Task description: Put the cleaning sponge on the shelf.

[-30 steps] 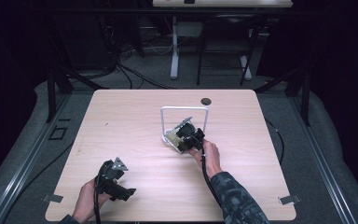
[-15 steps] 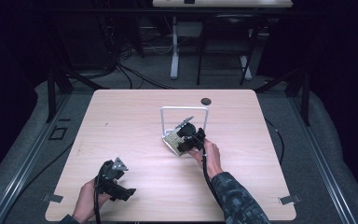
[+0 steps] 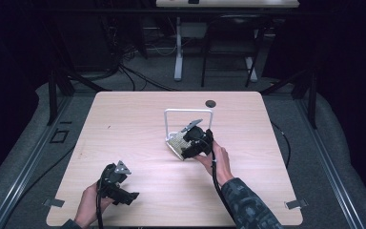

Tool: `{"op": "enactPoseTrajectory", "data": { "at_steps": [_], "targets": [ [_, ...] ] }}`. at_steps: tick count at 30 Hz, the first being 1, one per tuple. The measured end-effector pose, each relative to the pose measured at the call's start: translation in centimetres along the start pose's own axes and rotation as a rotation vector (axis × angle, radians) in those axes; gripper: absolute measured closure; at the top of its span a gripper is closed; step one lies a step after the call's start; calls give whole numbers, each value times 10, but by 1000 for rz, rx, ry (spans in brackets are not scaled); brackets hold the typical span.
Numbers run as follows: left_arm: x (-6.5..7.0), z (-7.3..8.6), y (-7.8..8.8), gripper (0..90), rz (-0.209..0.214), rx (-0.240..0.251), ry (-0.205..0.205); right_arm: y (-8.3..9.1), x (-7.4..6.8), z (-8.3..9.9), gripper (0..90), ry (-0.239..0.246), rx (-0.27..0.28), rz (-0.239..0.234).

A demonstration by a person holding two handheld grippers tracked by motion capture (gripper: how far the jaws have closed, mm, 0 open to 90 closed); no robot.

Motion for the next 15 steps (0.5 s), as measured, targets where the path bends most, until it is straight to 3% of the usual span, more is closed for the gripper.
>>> {"op": "enactPoseTrajectory", "data": {
  "at_steps": [6, 9, 15],
  "targets": [
    [0, 0, 0, 86, -1, -1, 1, 22, -5, 3, 133, 28, 15, -35],
    [0, 0, -1, 86, -7, -4, 0, 30, -9, 5, 41, 56, 22, -51],
    [1, -1, -1, 86, -6, -2, -1, 40, -16, 5, 31, 86, 19, -55]
  ]
}}
Point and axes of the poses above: each handheld gripper's, and its own axes: y roughly backward along the jaws, z roughly out of its underside, x roughly to its right, the point moved 5 cm from there along -y, roughly forward along the jaws, and after that the axes turned 7 degrees about y, right-handed, at the moved point
